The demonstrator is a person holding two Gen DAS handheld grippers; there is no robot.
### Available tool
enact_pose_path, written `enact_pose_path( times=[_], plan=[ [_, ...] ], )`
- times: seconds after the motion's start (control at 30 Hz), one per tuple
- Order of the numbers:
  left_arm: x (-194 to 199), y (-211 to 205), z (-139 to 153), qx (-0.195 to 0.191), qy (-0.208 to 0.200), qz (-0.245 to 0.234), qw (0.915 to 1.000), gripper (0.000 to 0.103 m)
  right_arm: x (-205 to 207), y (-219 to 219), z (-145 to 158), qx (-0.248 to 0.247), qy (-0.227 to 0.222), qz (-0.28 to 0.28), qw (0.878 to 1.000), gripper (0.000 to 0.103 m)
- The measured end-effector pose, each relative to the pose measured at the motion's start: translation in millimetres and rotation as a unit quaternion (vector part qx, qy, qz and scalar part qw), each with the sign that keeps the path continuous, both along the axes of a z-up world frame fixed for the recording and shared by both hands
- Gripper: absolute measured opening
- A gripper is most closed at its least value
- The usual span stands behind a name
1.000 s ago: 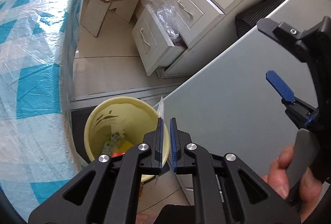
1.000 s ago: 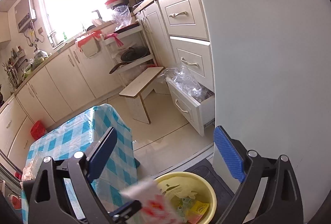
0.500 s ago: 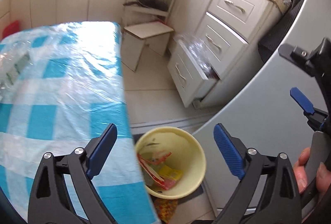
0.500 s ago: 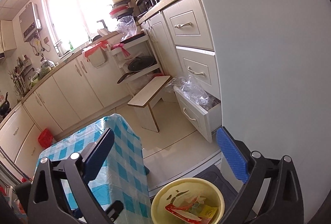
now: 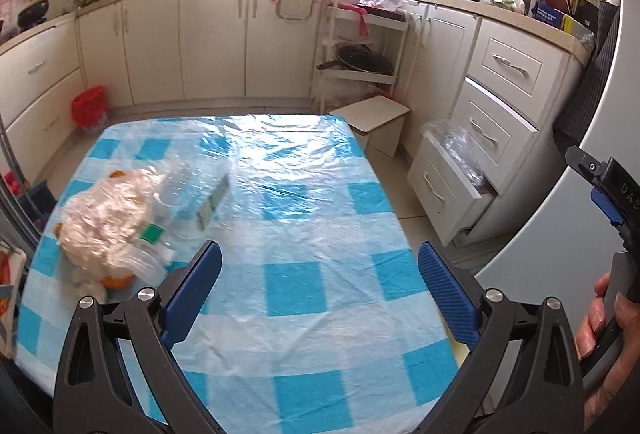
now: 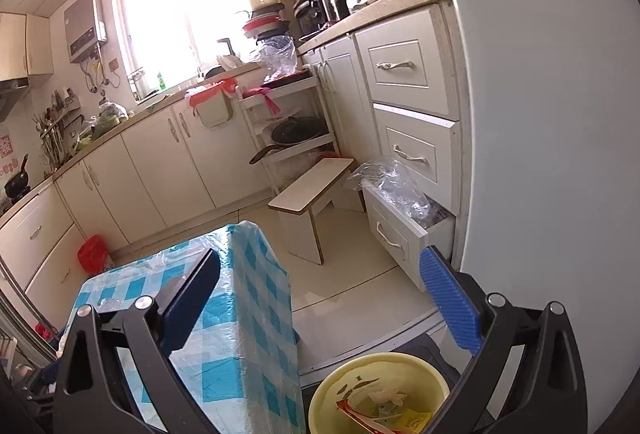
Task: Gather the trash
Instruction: 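Return both tools to the table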
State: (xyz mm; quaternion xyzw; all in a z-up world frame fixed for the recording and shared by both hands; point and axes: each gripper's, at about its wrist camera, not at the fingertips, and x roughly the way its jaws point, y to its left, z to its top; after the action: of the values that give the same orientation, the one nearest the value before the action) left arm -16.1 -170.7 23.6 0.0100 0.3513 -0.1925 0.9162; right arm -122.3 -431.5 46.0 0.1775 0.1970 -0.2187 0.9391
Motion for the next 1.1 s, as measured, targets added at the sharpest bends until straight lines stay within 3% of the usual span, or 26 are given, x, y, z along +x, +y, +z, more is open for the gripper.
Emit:
enact_pose_path(
  times=[0.3,0.53,0.7,0.93,1.1],
  plan=[
    [10,92,25,0.027,-0.032,0.046,0.9981,0.095,19,46,15,-0.048,-0.009,0.043,0.998,0.096],
    [4,146,19,0.056,-0.056,0.065,0.9947,0.095,17,85,24,-0.087,-0.013,0.069,0.994,0.096],
    [1,176,6,0.034,-0.044,0.09,0.9944,0.095,14,113,24,-0.127,-0.013,0.078,0.989,0.096],
    [-4,198,5,0.027,-0.057,0.119,0.9909,0.095,24,138,14,-0.134,-0.003,0.099,0.986,0.096],
    [-1,209,4,0.003,-0.045,0.132,0.9902,0.095,30,149,7,-0.143,0.004,0.106,0.984,0.096]
  ],
)
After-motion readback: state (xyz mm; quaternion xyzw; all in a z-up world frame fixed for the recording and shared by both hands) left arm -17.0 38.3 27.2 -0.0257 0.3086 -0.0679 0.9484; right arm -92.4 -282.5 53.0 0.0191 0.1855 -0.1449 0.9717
